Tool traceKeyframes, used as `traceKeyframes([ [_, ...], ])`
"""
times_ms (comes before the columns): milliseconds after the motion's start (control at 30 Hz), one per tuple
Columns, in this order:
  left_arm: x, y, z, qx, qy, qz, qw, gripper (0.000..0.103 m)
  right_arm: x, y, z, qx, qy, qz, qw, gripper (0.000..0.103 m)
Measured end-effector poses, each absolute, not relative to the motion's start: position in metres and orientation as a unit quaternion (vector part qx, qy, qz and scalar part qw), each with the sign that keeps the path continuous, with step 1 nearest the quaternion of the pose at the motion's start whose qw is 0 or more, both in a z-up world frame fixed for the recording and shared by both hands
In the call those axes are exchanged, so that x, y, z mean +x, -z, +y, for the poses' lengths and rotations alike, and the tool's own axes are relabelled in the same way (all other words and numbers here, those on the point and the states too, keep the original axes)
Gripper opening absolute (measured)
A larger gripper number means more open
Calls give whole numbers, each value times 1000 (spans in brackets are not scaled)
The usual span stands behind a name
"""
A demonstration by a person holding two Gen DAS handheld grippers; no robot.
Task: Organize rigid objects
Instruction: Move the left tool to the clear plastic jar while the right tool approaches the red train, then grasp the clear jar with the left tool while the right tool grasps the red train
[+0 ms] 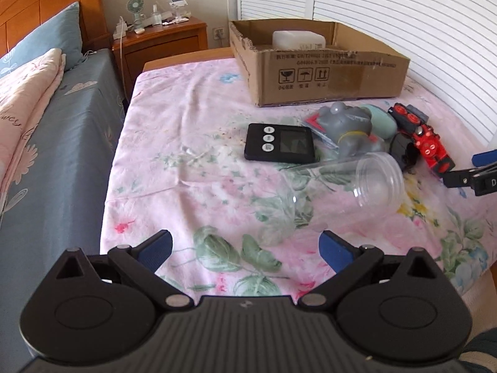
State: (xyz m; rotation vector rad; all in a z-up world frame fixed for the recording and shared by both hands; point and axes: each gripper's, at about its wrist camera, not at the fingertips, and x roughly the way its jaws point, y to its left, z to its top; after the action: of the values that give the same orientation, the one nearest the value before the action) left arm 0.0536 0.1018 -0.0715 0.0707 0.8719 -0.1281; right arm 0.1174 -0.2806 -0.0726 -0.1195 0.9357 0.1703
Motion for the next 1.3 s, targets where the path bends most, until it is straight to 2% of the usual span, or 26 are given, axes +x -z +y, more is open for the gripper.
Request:
traceKeyframes([
  [333,48,62,60,23,159,428,889,100,106,73,-264,-59,-166,439,881,103],
  [600,74,61,38,18,149,420,895,100,113,73,-253,-60,-192,434,878,103],
  [967,86,66,50,16,103,416,903,99,124,74,-245,-60,-193,427,881,103],
  [1300,86,67,57,30,93,413,905,99,125,61,-241,-148,-270,369,877,103],
])
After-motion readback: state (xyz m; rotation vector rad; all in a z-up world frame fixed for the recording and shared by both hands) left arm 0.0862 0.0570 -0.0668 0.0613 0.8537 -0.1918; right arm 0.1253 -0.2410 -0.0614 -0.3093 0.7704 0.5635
